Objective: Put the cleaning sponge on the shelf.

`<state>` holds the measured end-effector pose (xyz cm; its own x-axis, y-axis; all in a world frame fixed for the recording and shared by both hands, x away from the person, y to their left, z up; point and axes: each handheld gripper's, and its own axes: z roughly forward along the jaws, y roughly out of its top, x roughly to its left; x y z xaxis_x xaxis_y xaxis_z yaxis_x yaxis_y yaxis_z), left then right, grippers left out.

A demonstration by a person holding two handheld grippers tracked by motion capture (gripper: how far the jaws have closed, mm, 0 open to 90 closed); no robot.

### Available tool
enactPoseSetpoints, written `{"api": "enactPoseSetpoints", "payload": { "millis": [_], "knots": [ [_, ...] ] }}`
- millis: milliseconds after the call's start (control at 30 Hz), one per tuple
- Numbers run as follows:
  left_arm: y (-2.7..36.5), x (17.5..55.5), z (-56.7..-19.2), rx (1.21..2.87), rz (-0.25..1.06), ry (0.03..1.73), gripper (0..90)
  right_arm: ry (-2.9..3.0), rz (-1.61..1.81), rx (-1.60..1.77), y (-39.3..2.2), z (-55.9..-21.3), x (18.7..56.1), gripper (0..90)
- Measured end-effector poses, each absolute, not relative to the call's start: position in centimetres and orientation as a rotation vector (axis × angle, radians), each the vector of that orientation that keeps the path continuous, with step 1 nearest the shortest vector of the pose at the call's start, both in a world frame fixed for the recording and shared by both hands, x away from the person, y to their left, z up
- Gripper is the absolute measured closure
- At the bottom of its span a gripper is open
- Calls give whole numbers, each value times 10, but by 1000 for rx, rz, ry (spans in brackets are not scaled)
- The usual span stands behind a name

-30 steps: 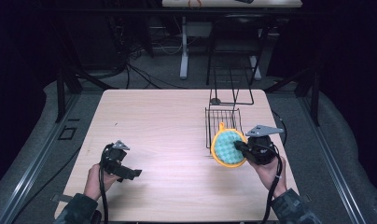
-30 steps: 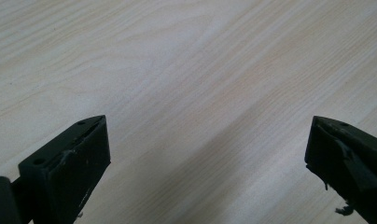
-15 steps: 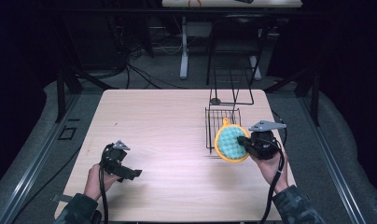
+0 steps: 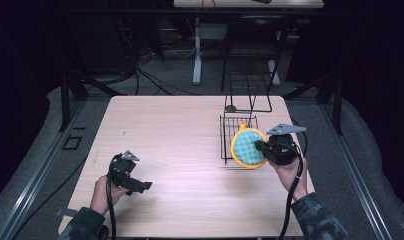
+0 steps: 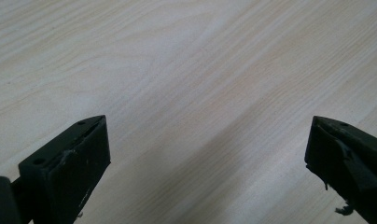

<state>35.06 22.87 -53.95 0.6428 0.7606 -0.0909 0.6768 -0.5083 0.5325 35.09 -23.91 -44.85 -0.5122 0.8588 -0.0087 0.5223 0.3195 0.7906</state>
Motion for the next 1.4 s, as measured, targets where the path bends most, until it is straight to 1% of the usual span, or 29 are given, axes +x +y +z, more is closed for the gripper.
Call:
{"api": "enactPoseSetpoints", "payload": {
  "millis": [567,1400],
  "knots": [
    [229,351,-540,2332,208,1119,1,2132,1059,1223,-237,-449,368,888],
    [228,351,-540,2339,200,1114,0,2051,1079,1269,-227,-470,394,884]
  ]
}}
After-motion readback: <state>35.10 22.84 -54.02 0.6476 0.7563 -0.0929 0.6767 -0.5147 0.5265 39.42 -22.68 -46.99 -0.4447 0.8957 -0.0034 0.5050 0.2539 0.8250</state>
